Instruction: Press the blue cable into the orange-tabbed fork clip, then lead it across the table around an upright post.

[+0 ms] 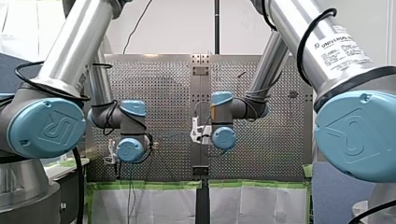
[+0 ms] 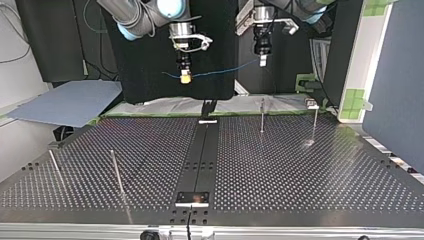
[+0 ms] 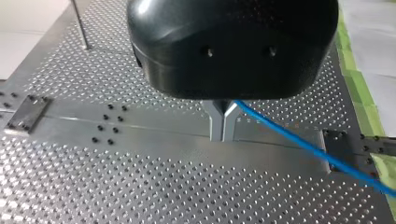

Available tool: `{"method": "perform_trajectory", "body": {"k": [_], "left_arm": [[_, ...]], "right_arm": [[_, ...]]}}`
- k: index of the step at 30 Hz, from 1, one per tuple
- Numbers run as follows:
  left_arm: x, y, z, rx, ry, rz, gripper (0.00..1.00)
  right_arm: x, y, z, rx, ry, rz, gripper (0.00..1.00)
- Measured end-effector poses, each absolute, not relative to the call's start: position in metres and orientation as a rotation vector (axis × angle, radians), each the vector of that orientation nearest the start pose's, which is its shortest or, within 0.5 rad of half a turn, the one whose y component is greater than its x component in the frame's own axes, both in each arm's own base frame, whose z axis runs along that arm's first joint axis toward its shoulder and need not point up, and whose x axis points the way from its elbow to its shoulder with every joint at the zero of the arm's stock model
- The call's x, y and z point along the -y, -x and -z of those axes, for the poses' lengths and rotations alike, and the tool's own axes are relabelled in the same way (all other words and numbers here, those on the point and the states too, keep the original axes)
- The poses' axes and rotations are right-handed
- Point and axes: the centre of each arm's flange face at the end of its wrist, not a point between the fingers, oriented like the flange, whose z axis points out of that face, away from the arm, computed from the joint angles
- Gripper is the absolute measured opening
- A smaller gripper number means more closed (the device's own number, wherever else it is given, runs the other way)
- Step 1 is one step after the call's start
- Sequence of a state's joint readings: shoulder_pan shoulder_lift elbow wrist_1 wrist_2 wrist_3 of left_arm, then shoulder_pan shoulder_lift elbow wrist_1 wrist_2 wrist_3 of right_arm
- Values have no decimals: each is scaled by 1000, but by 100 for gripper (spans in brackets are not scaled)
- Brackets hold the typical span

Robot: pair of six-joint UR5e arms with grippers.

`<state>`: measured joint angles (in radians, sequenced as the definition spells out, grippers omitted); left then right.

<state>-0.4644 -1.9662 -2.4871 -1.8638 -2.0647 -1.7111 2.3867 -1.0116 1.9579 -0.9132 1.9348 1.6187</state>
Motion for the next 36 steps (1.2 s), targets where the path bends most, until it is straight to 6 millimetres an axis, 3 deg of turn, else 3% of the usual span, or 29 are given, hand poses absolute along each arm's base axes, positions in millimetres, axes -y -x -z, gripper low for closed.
{"method": "perform_trajectory", "body": {"k": [6, 14, 24, 30, 36], "left_arm": [[215, -269, -82, -1595, 169, 118, 0], [212, -302, -93, -1536, 243, 181, 0], [206, -317, -86, -1540, 277, 158, 0], [199, -321, -86, -1540, 295, 135, 0], [196, -331, -80, -1555, 294, 132, 0]], "right_arm": [[319, -469, -114, 1021, -1502, -1642, 2], [338, -479, -120, 991, -1507, -1710, 2], [342, -503, -86, 936, -1618, -1747, 2], [340, -507, -55, 937, -1678, -1730, 2], [341, -511, -42, 938, -1704, -1721, 2]]}}
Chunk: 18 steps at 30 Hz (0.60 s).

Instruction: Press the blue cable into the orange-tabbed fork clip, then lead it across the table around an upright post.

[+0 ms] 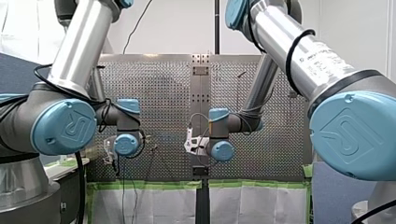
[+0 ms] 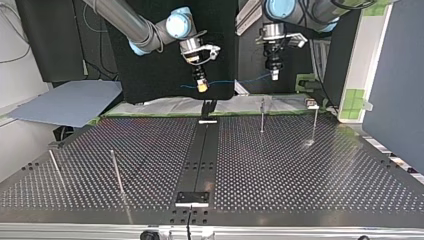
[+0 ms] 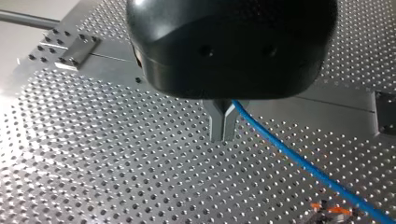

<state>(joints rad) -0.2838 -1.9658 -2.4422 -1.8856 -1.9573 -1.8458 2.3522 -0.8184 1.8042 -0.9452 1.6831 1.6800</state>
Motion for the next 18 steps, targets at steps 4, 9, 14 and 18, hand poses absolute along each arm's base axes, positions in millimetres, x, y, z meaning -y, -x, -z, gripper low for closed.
{"method": "perform_trajectory", "body": {"k": [4, 9, 14, 18], "left_arm": [[197, -345, -73, -1556, 300, 141, 0], [195, -354, -58, -1576, 314, 133, 0], [191, -361, -40, -1612, 319, 128, 0], [189, -365, -26, -1642, 312, 128, 0]], "right_arm": [[346, -513, -37, 941, -1711, -1716, 2], [355, -515, -31, 949, -1716, -1706, 2], [368, -517, -27, 962, -1711, -1701, 2], [378, -518, -22, 973, -1713, -1689, 2]]}}
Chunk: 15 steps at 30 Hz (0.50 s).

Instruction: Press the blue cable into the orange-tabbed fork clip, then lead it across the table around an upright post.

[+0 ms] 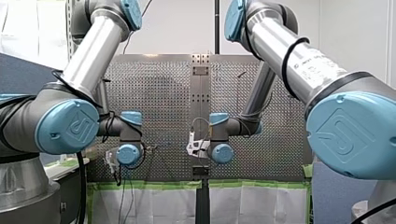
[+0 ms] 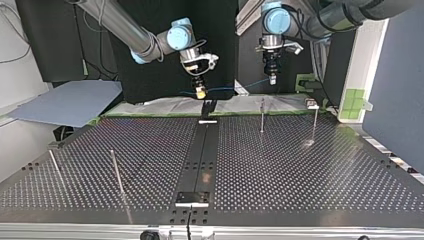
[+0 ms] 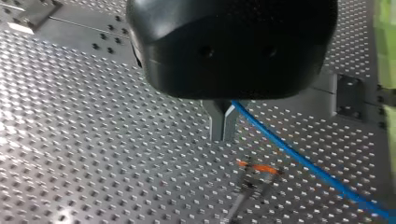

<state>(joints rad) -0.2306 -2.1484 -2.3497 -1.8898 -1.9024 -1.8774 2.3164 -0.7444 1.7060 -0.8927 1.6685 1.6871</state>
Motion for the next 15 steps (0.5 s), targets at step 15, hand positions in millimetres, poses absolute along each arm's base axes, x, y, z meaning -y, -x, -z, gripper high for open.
{"method": "perform_trajectory", "body": {"k": [15], "left_arm": [[189, -402, -18, -1692, 284, 169, 0]], "right_arm": [[402, -521, 10, 1003, -1745, -1637, 2]]}}
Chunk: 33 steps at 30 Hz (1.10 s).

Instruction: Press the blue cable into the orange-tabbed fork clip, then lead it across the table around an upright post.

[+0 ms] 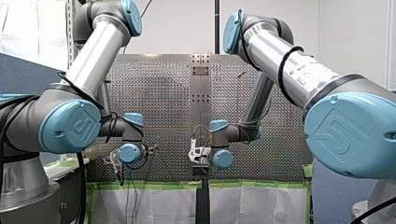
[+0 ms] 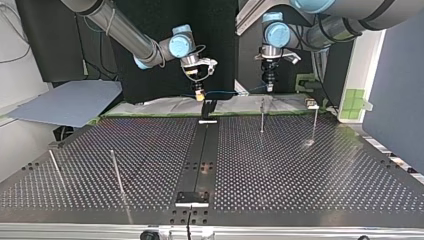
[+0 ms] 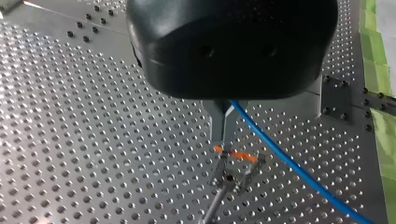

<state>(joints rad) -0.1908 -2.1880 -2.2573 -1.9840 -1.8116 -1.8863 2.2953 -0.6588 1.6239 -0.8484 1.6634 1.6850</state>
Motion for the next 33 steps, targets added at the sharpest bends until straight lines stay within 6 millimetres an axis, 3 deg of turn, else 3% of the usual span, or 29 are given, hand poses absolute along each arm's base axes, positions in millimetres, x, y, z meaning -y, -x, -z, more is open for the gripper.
{"method": "perform_trajectory", "body": {"k": [10, 23, 33], "left_arm": [[179, -432, 5, -1716, 332, 164, 0], [160, -460, 0, -1683, 373, 166, 0], [147, -469, 2, -1690, 390, 155, 0]], "right_arm": [[409, -531, 4, 972, -1742, -1672, 2], [412, -535, 28, 965, -1773, -1657, 2], [416, -541, 27, 955, -1770, -1669, 2]]}}
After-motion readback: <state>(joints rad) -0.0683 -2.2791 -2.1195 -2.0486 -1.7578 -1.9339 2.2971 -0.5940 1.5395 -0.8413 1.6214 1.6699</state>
